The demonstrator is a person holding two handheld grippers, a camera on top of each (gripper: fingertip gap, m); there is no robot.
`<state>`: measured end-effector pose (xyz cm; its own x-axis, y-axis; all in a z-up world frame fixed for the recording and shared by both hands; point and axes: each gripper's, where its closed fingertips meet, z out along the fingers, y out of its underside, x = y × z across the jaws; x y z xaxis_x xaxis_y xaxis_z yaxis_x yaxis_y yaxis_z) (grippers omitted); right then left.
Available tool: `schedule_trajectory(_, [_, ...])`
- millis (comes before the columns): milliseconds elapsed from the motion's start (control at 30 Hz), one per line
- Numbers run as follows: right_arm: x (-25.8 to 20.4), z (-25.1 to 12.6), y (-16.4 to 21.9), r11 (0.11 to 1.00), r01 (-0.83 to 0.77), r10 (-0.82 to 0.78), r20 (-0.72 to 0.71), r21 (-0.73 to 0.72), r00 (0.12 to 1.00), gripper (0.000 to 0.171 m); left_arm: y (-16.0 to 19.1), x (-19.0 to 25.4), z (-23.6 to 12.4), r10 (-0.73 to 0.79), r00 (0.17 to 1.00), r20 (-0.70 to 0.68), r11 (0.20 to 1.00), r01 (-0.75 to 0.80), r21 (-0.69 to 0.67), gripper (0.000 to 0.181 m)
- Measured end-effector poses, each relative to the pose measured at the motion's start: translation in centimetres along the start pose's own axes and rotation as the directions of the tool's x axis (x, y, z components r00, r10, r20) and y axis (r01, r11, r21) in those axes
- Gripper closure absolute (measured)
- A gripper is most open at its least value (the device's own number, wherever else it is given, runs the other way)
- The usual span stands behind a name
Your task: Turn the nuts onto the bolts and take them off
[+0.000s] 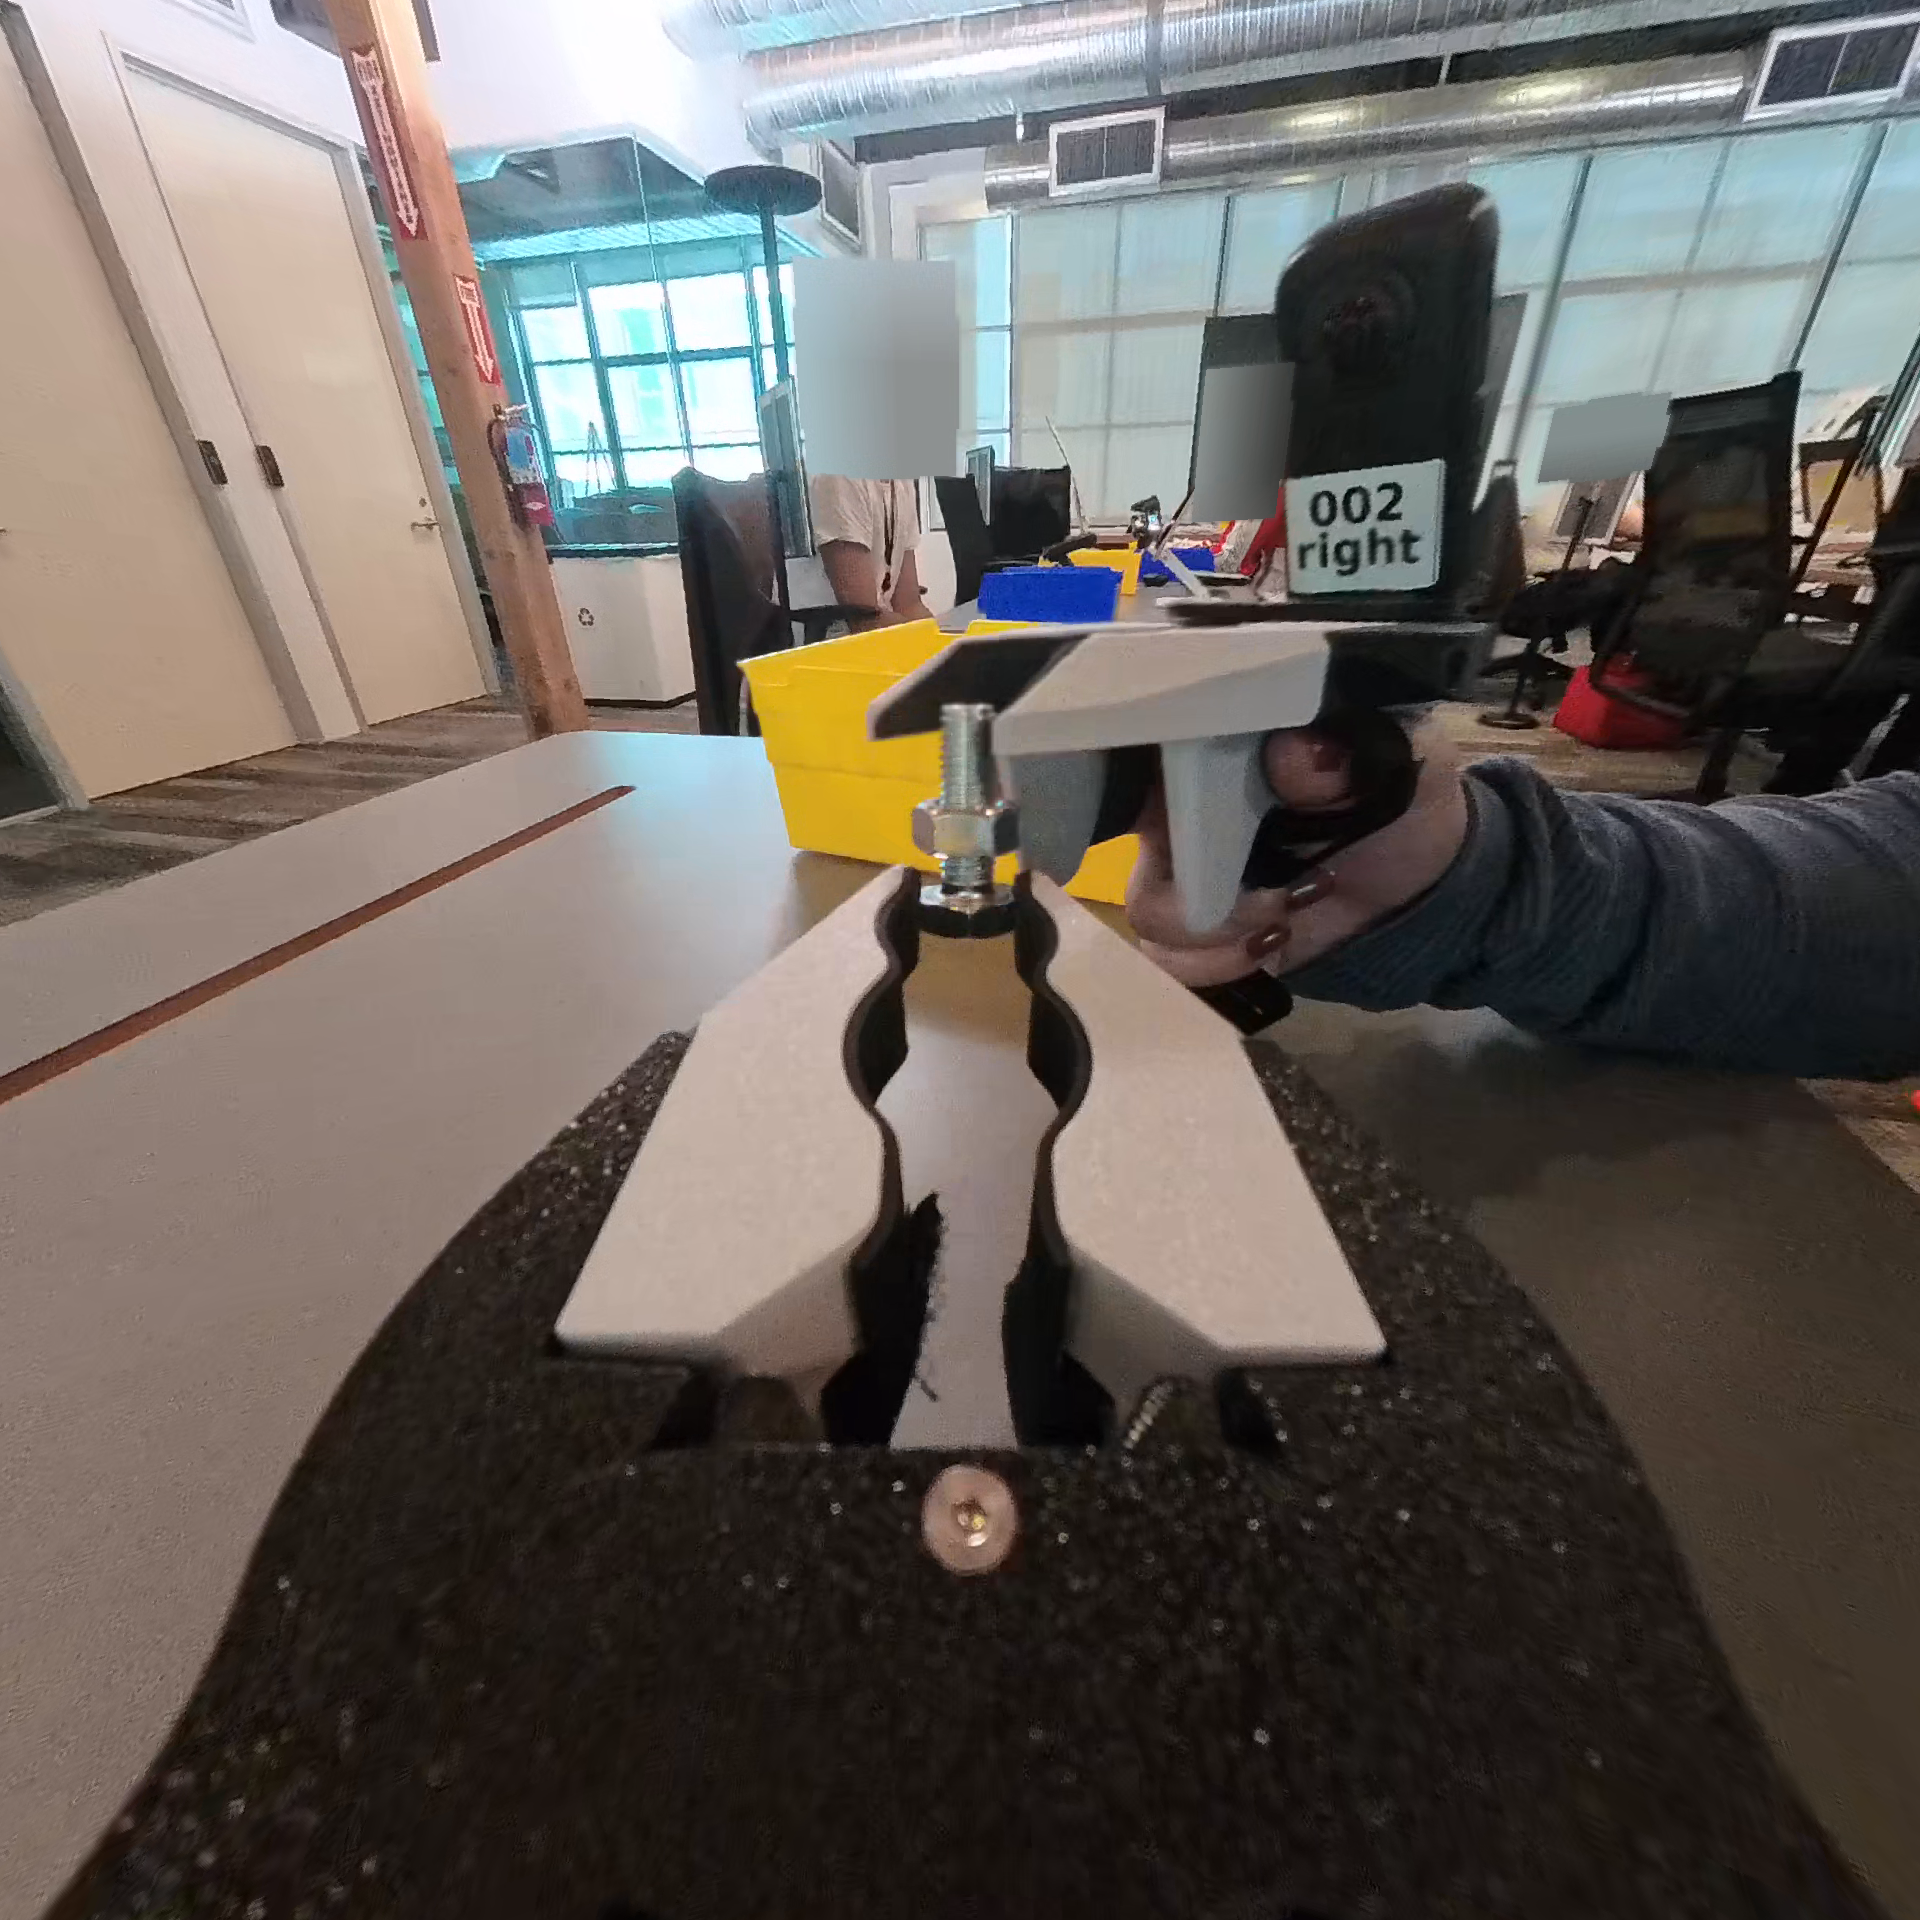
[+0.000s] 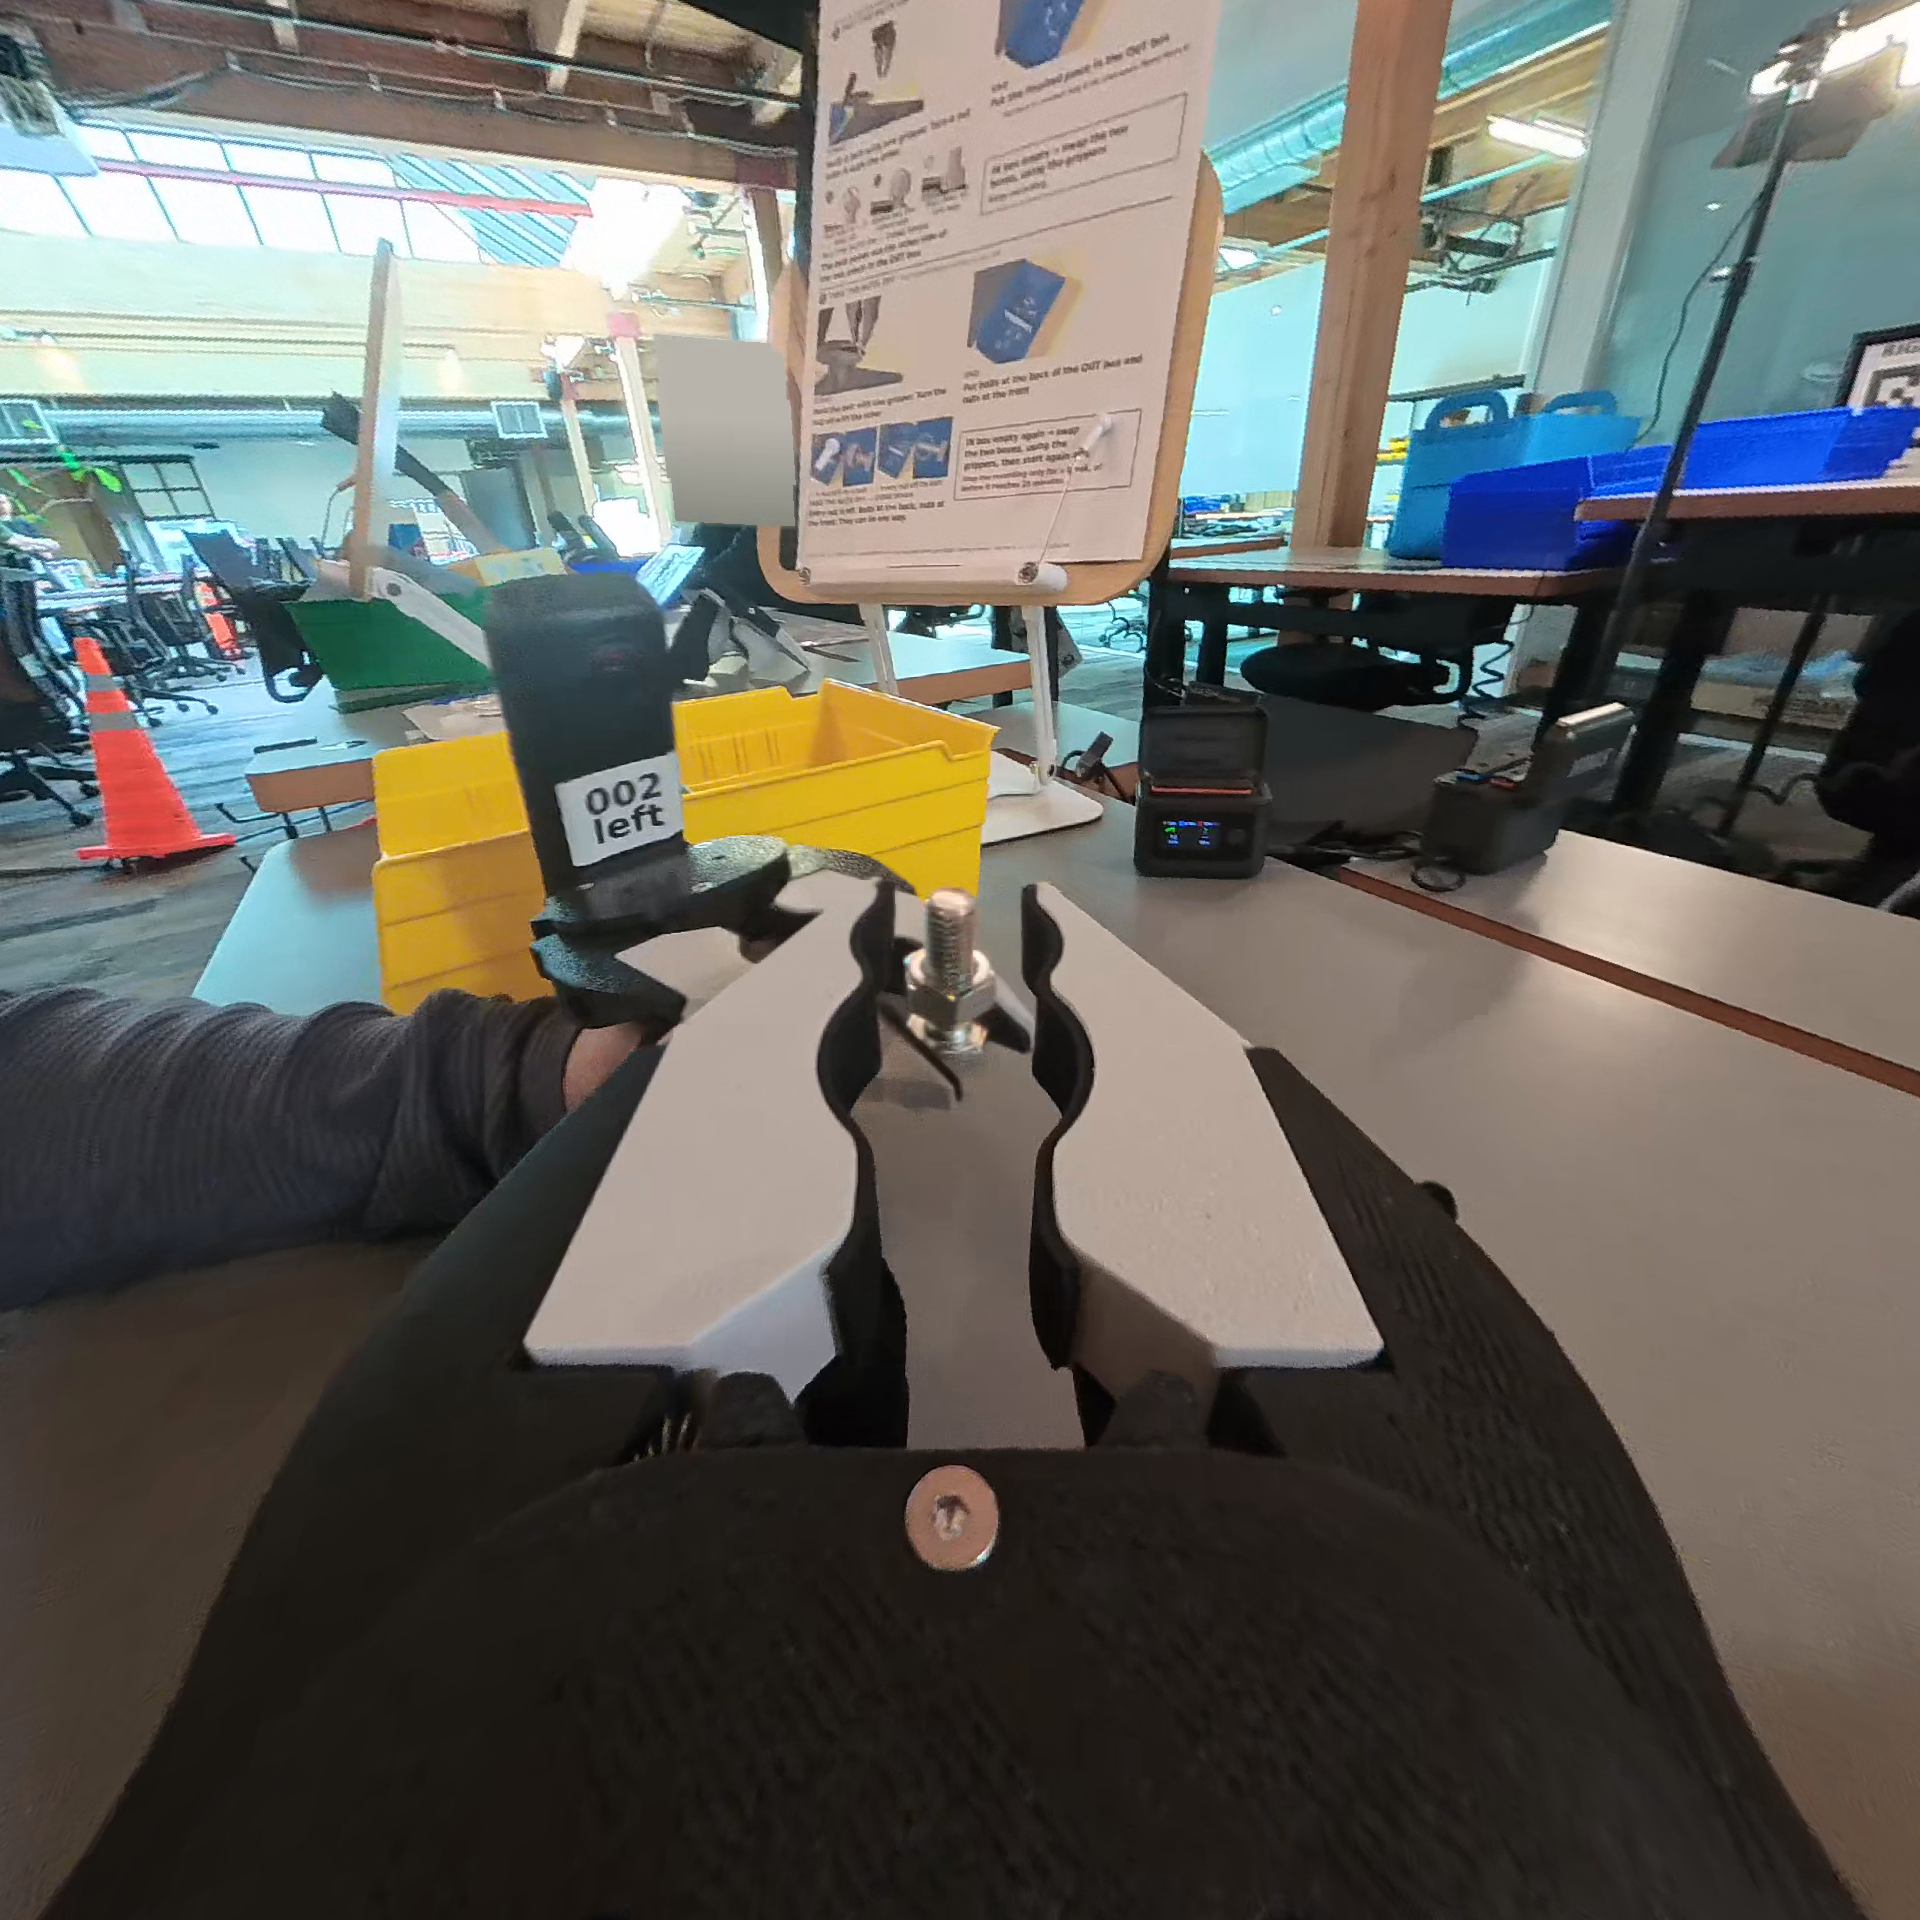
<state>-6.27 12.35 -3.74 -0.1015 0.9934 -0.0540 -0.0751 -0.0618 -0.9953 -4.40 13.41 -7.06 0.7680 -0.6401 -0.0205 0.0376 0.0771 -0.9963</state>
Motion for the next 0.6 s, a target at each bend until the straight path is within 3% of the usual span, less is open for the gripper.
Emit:
schedule_trajectory(133, [-0.5, 0.0, 0.2, 1.000, -0.022, 0.022, 0.036, -0.019, 0.999, 0.163, -0.2, 0.3, 0.0, 0.009, 1.000, -0.015, 1.000, -0.009, 0.010, 0.165])
schedule_trajectory(267, [-0.7, -0.1, 0.1, 1.000, 0.003, -0.002, 0.027, -0.023, 1.000, 0.163, -0.7, 0.4, -0.3, 0.003, 1.000, -0.015, 0.999, -0.003, 0.041, 0.164])
schedule_trajectory(367, [-0.3, -0.2, 0.0, 0.999, 0.032, -0.032, -0.012, -0.026, 0.999, 0.163, -0.7, -1.1, -0.3, -0.029, 0.996, 0.084, 0.998, 0.025, 0.055, 0.088])
schedule_trajectory(400, [-0.1, -0.3, -0.2, 0.999, 0.036, -0.037, -0.023, -0.021, 0.999, 0.163, -0.4, -1.5, 0.0, -0.053, 0.994, 0.098, 0.998, 0.050, 0.033, 0.071])
schedule_trajectory(467, [-0.1, -0.8, -1.3, 0.999, 0.044, -0.043, -0.037, 0.006, 0.998, 0.163, -0.3, -2.0, 0.0, -0.080, 0.989, 0.124, 0.997, 0.077, 0.031, 0.061])
schedule_trajectory(600, [0.4, -3.6, -6.1, 0.992, 0.116, -0.107, -0.141, 0.051, 0.984, 0.163, -0.8, -3.1, -0.8, -0.109, 0.981, 0.158, 0.992, 0.098, 0.078, 0.068])
